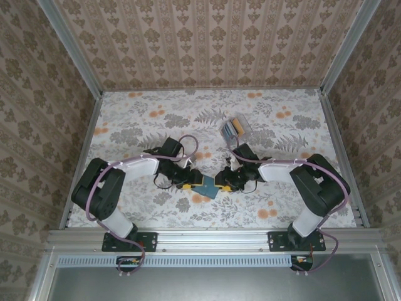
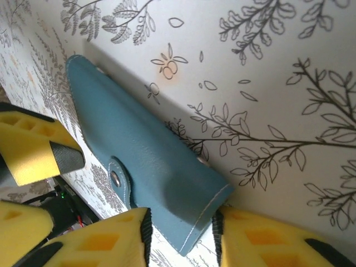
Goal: Put the credit cards into the card holder
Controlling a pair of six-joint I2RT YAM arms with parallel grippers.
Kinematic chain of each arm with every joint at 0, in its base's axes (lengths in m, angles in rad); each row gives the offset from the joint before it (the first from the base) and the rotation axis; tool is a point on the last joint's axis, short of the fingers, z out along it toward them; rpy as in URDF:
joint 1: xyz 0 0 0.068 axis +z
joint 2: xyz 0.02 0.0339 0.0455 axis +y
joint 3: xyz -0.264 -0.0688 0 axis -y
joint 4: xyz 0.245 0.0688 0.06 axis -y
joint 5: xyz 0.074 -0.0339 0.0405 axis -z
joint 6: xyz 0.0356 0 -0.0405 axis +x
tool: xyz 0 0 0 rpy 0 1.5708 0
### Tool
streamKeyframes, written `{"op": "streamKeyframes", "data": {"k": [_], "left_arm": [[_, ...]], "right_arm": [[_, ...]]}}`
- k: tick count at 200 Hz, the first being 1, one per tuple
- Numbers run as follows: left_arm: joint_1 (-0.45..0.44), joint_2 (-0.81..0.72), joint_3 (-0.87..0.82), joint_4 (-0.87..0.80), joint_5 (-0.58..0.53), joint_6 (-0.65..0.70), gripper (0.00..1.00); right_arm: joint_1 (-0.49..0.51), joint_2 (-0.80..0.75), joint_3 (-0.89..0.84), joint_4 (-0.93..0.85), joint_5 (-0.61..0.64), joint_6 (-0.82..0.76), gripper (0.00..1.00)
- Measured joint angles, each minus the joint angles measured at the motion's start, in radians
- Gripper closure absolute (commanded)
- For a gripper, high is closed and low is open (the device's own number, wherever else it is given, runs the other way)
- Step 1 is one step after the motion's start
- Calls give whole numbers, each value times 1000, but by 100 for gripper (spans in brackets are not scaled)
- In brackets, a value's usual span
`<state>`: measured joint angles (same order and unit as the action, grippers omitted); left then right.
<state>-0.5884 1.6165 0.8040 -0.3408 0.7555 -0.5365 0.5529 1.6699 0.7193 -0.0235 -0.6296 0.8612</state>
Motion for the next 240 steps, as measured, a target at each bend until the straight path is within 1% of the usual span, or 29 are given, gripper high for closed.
{"op": "streamKeyframes", "data": {"k": [9,26,36,52,67,85,96,110,128,141,162,177,183,194,206,220,231,240], "left_arm": [[0,8,-4,9,8,-4,45],[0,13,-6,13,13,-10,44],[1,13,-6,13,18,-11,44],[26,9,-11,17,54,-19,42],[105,-26,-37,24,93,-29,40],[263,-124,-48,-17,104,-20,34],[339,-196,-32,-57,98,5,32],[384,-269,10,-98,93,42,31],[392,-322,62,-114,95,93,30],[392,-328,85,-118,109,127,27],[384,-315,98,-121,124,185,25],[351,-315,99,-112,123,249,25],[329,-319,99,-103,115,280,25],[261,-335,99,-93,73,375,23],[153,-362,98,-89,37,512,21],[47,-395,87,-70,6,635,21],[6,-416,66,-42,-23,700,22],[-1,-422,46,-15,-53,735,21]], "right_arm": [[0,6,0,10,-6,2,68],[0,17,6,24,-21,1,80],[0,24,17,23,-30,-22,89],[0,27,40,12,-37,-57,100],[0,27,71,-17,-39,-117,100],[0,27,108,-59,-40,-211,100],[0,26,125,-86,-40,-265,100],[0,19,141,-123,-34,-339,100],[0,-3,163,-182,-16,-440,100],[0,-37,171,-202,-6,-531,100],[8,-141,169,-221,21,-730,100],[14,-222,163,-222,47,-862,100],[15,-254,159,-222,55,-916,100],[15,-294,156,-228,63,-1007,100],[15,-325,156,-241,66,-1108,100],[15,-338,159,-276,69,-1205,100],[15,-336,164,-306,71,-1260,100],[15,-335,166,-326,76,-1294,100]]}}
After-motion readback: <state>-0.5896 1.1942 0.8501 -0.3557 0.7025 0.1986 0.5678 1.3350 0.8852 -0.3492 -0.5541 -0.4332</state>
